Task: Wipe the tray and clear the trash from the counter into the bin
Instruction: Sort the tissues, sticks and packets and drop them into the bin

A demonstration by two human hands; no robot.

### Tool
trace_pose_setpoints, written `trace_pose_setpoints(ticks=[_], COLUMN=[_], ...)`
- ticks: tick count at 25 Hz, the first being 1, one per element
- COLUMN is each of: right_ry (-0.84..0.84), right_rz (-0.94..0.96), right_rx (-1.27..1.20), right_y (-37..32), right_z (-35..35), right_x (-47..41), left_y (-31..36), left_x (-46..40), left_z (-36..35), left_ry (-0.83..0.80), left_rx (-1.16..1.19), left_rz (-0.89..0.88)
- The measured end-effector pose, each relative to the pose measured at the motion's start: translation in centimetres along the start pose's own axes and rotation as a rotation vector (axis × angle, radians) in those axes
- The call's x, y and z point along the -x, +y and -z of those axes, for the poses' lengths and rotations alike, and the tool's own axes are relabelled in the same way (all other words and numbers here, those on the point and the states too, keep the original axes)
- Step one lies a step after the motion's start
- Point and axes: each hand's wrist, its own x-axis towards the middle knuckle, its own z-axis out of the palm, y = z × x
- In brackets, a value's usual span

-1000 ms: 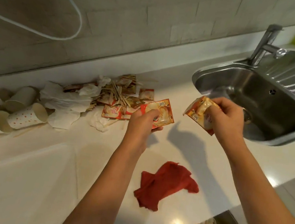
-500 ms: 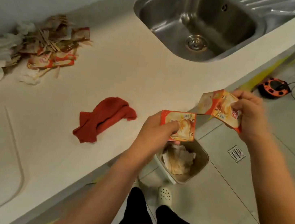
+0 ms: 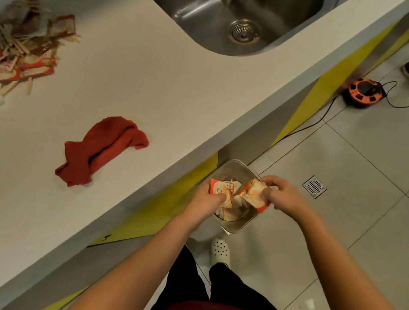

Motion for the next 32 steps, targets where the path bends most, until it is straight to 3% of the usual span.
trace_pose_setpoints(ticks=[2, 7, 16, 25, 32], right_ry=[0.007, -0.017, -0.025, -0.073, -0.115], right_rz=[-0.033, 0.005, 0.42, 0.568, 0.694], right_rx=[0.086, -0.151, -0.263, -0.147, 0.052], right_y=[0.7, -1.9, -13.6, -26.2, -34.5], right_z=[-0.6, -0.7, 0.6, -5.3, -11.9], right_x=[-0.3, 0.5, 5.3, 4.6, 2.6], left_y=[0.4, 1.7, 7.9, 11.5, 9.7], left_x=[-0.1, 0.4, 7.0, 9.7, 5.8], left_z=[0.0, 0.9, 6.4, 22.4, 34.7], left_ry=[-0.033, -0.076, -0.109, 0.299, 0.621], left_rx=[-0.042, -0.025, 0.149, 0.33, 0.42], left_rz=[0.011, -0.056, -0.396, -0.582, -0.508])
